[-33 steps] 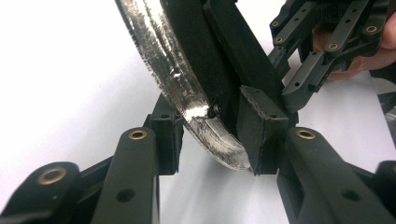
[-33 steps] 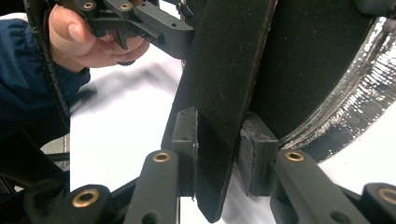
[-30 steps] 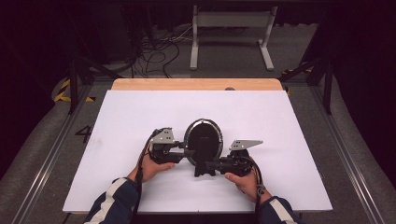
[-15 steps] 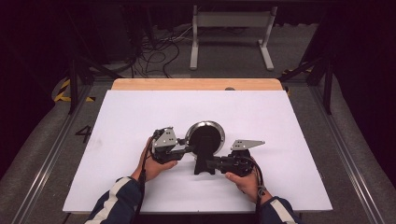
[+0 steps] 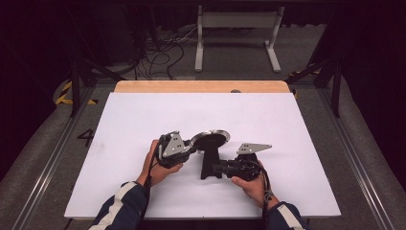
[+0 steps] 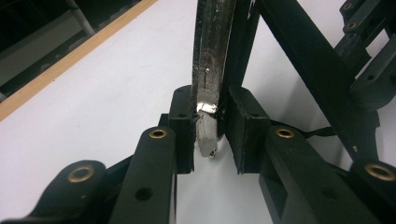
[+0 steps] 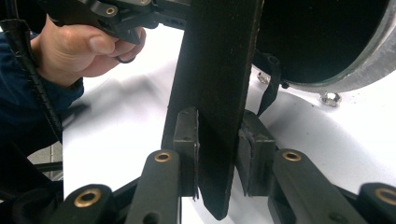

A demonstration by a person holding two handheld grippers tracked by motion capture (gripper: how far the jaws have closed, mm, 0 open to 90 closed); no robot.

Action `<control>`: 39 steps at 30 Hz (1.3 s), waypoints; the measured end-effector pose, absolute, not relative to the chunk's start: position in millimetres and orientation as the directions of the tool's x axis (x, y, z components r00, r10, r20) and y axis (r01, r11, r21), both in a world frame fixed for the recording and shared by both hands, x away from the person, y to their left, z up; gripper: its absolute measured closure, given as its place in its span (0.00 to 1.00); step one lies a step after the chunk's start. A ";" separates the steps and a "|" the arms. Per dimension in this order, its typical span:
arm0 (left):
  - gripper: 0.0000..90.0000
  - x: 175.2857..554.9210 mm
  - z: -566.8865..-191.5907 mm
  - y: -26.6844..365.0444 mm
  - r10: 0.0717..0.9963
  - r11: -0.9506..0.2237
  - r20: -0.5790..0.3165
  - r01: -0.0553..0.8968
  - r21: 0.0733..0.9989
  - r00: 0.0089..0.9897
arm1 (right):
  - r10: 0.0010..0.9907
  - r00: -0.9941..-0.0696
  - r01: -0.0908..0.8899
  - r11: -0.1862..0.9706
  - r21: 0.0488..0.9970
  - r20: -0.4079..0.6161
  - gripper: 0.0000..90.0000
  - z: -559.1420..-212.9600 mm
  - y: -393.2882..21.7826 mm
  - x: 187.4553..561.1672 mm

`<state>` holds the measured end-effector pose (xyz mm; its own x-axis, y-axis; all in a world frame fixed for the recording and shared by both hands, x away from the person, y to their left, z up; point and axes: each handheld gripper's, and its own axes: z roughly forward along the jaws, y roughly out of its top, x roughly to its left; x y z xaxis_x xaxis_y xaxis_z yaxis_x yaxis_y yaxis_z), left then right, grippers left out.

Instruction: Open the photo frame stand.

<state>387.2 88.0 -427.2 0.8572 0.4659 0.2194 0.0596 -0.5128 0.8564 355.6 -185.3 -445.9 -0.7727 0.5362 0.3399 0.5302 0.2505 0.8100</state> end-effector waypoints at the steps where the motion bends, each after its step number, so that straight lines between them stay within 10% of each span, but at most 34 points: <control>1: 0.82 387.2 -427.3 87.7 0.465 -0.517 0.226 0.055 0.854 0.856 | 0.537 -0.773 0.529 0.252 0.810 0.338 0.80 -445.9 -185.3 355.5; 39: 0.72 386.7 -438.0 88.6 0.484 -0.525 0.238 0.061 0.849 0.842 | 0.596 -0.783 0.456 0.358 0.815 0.177 0.80 -450.0 -180.4 349.3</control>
<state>386.7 88.6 -438.0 0.8421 0.4838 0.2383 0.0613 -0.5249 0.8490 349.3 -180.4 -450.0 -0.7831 0.5963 0.1767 0.4563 0.3580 0.8146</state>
